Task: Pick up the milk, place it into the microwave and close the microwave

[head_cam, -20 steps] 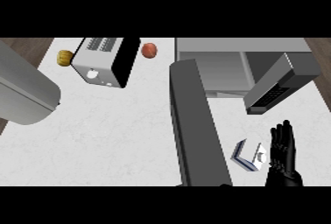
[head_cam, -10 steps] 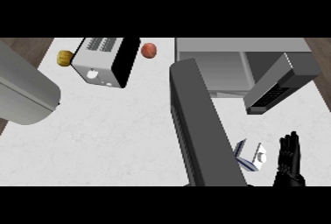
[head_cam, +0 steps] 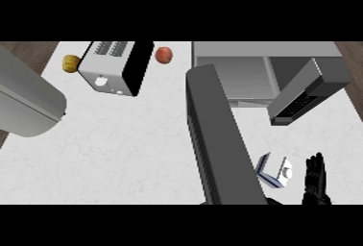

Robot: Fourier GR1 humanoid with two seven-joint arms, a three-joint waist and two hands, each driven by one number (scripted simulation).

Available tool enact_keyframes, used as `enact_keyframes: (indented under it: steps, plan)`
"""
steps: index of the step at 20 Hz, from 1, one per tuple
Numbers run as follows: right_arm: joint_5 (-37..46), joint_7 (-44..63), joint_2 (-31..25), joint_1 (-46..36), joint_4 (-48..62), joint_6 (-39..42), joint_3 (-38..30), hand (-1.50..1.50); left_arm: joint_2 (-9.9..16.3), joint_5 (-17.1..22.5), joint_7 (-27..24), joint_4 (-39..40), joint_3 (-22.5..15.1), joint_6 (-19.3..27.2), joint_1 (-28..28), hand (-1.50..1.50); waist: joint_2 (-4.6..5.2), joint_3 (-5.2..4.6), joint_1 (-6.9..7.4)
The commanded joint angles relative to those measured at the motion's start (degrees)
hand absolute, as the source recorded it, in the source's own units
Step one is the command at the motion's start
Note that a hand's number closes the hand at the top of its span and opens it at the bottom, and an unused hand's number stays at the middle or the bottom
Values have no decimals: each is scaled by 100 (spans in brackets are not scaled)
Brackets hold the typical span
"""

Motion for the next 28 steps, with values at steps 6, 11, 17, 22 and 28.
enact_keyframes:
  steps: [6, 11, 17, 22, 28]
  plan:
    - [-60, -859, 141, -578, 1391, 156, -395, -150, -331, 200, -292, 120, 381, -732, 405, -150, 0, -2, 24]
    - [-210, -955, -84, -1276, 2232, 205, -879, -150, -91, 680, -53, 140, 744, -835, 380, -150, 1, -1, 44]
    - [-213, -1676, -249, -1318, 2966, 598, -1045, -150, -434, -19, -141, 352, 475, -854, -13, -150, 3, -2, 6]
    - [-264, -2502, -83, -2501, 4546, 813, -1297, 150, -5, 394, 156, 375, 775, -585, -298, -150, 12, 4, 37]
    - [-84, -3054, -416, -2754, 4823, 717, -1477, 150, -196, 392, 282, 189, 634, -688, -161, -150, 10, 4, 39]
